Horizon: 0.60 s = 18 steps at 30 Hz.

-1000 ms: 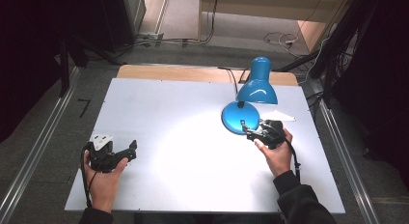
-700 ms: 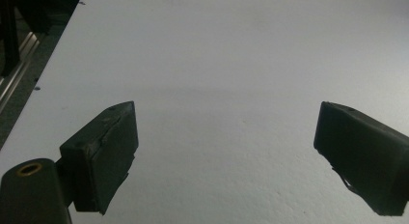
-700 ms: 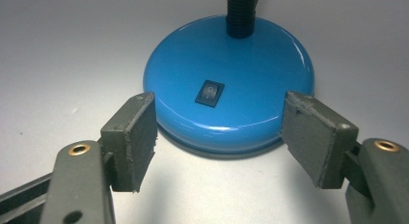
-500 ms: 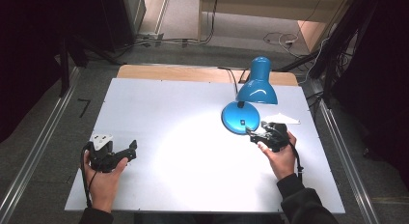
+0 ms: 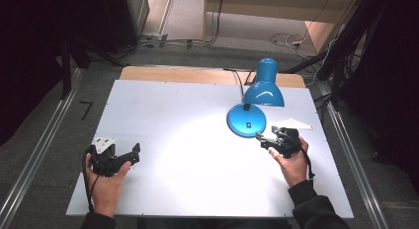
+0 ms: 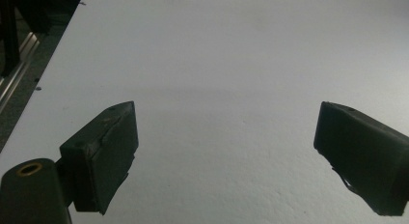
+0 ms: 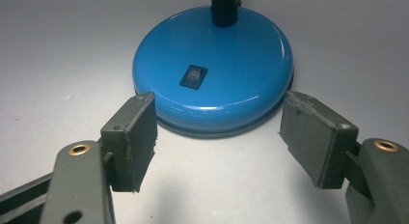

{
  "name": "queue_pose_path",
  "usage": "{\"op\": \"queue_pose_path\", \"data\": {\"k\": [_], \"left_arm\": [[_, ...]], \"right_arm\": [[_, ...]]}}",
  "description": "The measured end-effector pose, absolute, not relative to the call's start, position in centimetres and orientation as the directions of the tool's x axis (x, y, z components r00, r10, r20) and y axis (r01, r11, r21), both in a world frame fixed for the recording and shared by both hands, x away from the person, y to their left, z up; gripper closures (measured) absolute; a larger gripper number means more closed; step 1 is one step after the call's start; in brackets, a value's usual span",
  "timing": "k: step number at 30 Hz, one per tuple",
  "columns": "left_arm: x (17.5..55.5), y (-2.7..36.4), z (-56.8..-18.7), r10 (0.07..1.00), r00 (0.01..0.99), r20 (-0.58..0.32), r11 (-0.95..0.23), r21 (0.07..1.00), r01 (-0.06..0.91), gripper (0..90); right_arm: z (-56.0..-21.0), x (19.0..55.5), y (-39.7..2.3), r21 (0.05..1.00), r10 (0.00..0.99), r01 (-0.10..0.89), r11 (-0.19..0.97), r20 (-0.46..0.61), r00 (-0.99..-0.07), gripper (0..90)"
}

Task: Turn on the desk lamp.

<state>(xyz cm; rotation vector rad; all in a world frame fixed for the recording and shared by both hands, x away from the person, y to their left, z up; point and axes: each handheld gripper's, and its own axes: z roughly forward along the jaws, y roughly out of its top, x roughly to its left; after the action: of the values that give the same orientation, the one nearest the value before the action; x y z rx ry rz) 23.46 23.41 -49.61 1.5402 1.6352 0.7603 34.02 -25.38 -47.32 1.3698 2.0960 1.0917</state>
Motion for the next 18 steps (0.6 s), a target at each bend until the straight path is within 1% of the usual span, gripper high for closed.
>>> {"op": "queue_pose_path", "data": {"k": [6,18], "left_arm": [[23.4,23.4,-49.6,0.992,0.005,-0.123,0.1,0.832,0.545,8.7],[23.4,23.4,-49.6,0.993,0.005,-0.12,0.097,0.832,0.547,8.7]], "right_arm": [[-47.3,33.7,-25.9,0.788,0.897,0.576,0.217,0.072,-0.436,27.6],[-47.3,32.6,-27.5,0.788,0.904,0.585,0.189,0.093,-0.418,27.6]]}}
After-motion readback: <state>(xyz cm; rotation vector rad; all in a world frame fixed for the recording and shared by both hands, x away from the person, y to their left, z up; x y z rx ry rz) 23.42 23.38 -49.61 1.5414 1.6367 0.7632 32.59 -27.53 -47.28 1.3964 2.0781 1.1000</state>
